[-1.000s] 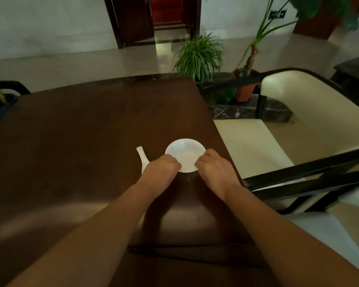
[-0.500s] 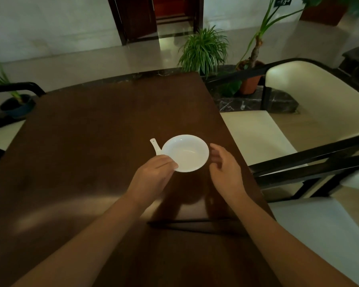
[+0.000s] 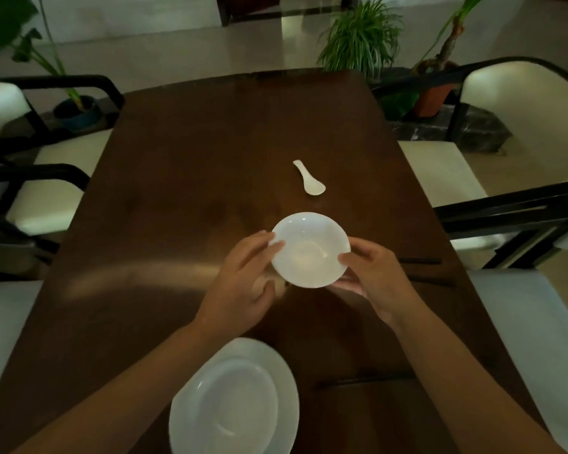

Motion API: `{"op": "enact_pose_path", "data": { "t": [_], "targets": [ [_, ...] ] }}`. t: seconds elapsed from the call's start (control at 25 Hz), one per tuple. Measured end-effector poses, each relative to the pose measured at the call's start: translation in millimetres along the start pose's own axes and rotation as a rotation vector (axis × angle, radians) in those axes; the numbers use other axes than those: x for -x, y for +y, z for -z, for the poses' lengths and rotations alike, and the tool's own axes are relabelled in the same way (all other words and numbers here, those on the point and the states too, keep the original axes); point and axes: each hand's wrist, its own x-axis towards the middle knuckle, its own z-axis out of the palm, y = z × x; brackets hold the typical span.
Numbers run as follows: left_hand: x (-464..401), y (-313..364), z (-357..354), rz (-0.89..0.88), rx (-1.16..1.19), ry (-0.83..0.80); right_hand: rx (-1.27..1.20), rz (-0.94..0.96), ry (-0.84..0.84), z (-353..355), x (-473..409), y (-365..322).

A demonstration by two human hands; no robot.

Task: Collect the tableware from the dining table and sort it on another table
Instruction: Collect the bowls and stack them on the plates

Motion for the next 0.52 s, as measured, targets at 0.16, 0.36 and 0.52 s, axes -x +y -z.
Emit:
{"op": "enact_pose_path", "data": {
  "t": [0.16, 0.36, 0.52],
  "targets": [
    [43.2, 8.9, 34.0, 0.562, 0.416, 0.071, 0.007, -0.003, 0.002, -20.6, 47.0, 5.3],
    [96.7, 26.7, 53.4, 0.732, 0.693, 0.037, 0.083, 0.049, -0.013, -53.0, 97.5, 27.7],
    [137.7, 29.0, 56.5, 0.882, 0.757, 0.073, 0.089, 0.018, -0.029, -69.7, 124.0, 57.4]
  ]
}}
